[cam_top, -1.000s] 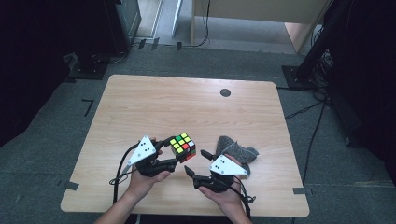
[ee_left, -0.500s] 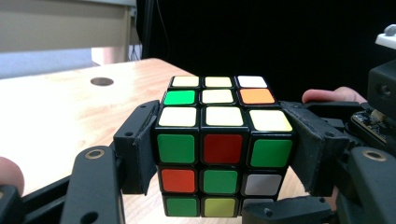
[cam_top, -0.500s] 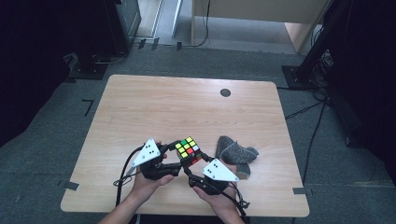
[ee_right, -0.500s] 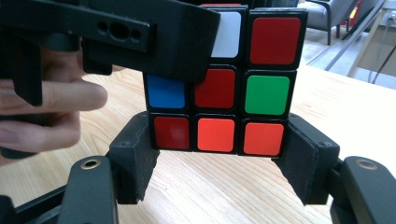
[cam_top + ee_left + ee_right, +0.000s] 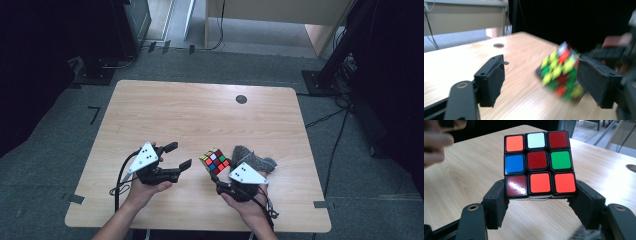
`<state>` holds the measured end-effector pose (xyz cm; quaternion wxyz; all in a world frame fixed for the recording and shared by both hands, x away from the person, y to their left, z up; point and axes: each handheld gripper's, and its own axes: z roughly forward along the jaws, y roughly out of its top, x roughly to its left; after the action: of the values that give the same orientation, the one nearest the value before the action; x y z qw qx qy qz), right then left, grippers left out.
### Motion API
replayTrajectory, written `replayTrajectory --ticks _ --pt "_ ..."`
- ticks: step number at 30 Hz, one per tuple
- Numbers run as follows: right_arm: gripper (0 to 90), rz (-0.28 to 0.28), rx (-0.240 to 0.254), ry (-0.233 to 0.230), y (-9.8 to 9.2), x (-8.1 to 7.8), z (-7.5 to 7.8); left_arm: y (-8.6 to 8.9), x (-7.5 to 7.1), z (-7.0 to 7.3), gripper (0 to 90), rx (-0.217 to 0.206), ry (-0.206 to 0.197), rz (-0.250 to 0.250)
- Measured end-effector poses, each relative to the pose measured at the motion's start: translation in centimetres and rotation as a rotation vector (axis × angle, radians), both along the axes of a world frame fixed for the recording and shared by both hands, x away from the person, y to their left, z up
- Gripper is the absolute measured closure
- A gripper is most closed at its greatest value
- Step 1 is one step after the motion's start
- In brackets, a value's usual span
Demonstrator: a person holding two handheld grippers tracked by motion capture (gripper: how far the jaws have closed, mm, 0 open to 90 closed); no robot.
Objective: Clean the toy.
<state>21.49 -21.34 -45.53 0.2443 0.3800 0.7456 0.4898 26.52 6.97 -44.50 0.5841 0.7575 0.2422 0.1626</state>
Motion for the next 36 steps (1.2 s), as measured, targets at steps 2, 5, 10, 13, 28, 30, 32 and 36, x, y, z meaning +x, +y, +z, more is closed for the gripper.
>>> replayTrajectory --ticks 2,5,10,13,28,30,32,36 --pt "34.3 0.018 0.03 0.025 -0.7 0.2 0.6 -0.4 -0.2 -0.8 21.2 0.072 -0.041 -0.013" --pt "34.3 0.049 0.096 0.047 -1.6 0.4 1.4 -1.5 -0.8 -1.2 21.1 0.137 -0.101 -0.03" --pt "34.3 0.062 0.136 0.089 -1.4 0.4 1.8 -3.2 -2.0 -1.8 21.2 0.222 -0.173 -0.063" --pt "34.2 0.06 0.135 0.098 -0.7 0.1 1.8 -4.2 -2.5 -2.3 20.3 0.272 -0.205 -0.052" --pt "32.3 0.129 0.196 0.219 1.5 -0.4 1.4 -5.1 -4.0 -2.5 32.6 0.314 -0.362 -0.043" --pt "25.0 0.126 0.199 0.194 1.4 -0.5 1.5 -4.8 -3.8 -2.4 33.3 0.3 -0.337 -0.04" --pt "19.8 0.124 0.217 0.17 0.9 -0.4 1.9 -4.5 -3.4 -2.3 33.5 0.278 -0.31 -0.029" --pt "18.2 0.085 0.277 0.117 -1.2 -0.2 2.5 -3.6 -2.7 -2.2 33.5 0.243 -0.264 0.001"
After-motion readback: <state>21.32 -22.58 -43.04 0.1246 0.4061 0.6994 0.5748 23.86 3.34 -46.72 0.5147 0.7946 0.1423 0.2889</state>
